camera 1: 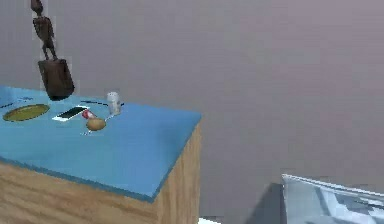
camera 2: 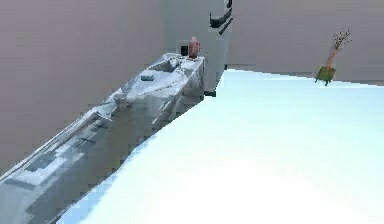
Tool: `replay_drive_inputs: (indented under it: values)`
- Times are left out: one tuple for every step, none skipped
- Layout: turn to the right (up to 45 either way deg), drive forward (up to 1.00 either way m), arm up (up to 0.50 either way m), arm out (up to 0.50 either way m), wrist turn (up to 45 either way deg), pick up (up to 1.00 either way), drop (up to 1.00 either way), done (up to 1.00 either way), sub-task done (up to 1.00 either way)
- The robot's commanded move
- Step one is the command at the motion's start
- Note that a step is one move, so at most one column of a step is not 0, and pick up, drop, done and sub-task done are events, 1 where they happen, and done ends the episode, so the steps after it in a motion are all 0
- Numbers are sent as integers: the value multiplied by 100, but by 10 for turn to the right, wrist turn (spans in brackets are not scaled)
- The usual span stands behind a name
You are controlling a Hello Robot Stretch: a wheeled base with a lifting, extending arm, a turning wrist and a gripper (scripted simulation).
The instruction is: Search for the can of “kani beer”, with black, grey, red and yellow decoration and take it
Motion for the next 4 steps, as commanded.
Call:
replay_drive_inputs:
  values:
    - [30, 0, 0, 0, 0, 0, 0, 0, 0]
    - [0, 40, 0, 0, 0, 0, 0, 0, 0]
    - [-450, 0, 0, 0, 0, 0, 0, 0, 0]
    - [-450, 0, 0, 0, 0, 0, 0, 0, 0]
